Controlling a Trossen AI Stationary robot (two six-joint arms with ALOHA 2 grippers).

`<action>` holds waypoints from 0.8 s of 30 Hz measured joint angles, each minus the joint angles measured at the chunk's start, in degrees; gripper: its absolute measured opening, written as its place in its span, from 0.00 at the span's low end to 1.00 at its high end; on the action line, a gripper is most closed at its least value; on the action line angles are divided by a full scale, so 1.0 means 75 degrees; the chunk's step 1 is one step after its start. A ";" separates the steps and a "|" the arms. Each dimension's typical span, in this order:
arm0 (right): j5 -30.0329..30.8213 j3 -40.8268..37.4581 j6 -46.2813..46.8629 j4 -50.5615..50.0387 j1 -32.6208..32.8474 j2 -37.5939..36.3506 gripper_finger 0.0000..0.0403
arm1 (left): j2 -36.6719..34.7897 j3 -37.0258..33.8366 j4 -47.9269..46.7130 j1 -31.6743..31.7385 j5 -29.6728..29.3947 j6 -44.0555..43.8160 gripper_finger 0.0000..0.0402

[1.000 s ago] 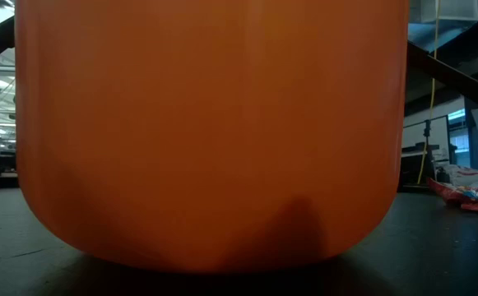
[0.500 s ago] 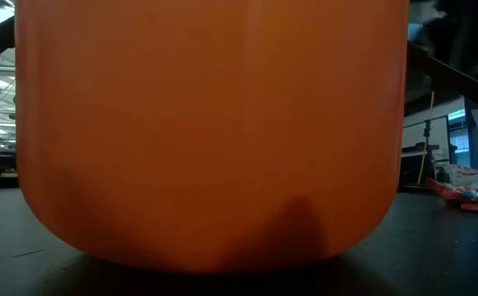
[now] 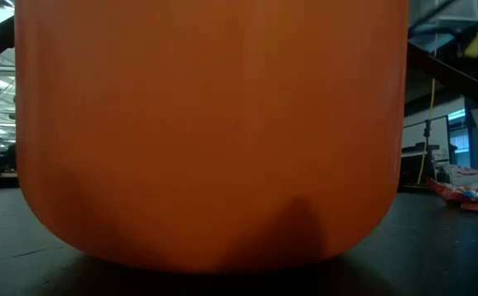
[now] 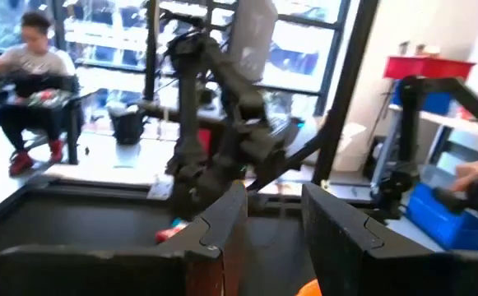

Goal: Sort candy
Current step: Put the white candy into the black bucket

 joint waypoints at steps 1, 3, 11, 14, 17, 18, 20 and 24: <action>-0.0117 -0.0162 0.0055 0.0144 -0.0003 0.0000 0.60 | 0.0118 -0.0068 0.0289 -0.0111 -0.0022 0.0061 0.27; -0.0290 -0.0434 0.0093 0.0498 -0.0003 0.0000 0.60 | 0.0326 -0.0091 0.0690 -0.0296 -0.0079 0.0135 0.27; -0.0463 -0.1143 0.0164 0.1477 -0.0149 0.0000 0.60 | 0.0805 -0.0091 0.1219 -0.0732 -0.0597 0.0334 0.27; -0.0458 -0.1421 0.0275 0.1581 -0.0373 0.0000 0.60 | 0.0892 -0.0091 0.1210 -0.0812 -0.0782 0.0335 0.27; -0.0464 -0.1637 0.0288 0.1770 -0.0594 -0.0026 0.60 | 0.0927 -0.0091 0.1218 -0.0850 -0.0924 0.0335 0.27; -0.0466 -0.1673 0.0286 0.1790 -0.0651 -0.0028 0.60 | 0.0930 -0.0091 0.1214 -0.0872 -0.0986 0.0332 0.27; -0.0458 -0.1689 0.0278 0.1789 -0.0716 -0.0026 0.60 | 0.0933 -0.0091 0.1213 -0.0906 -0.1055 0.0332 0.27; -0.0458 -0.1570 0.0112 0.1759 -0.0705 -0.0004 0.53 | 0.0933 -0.0091 0.1210 -0.0986 -0.1261 0.0332 0.27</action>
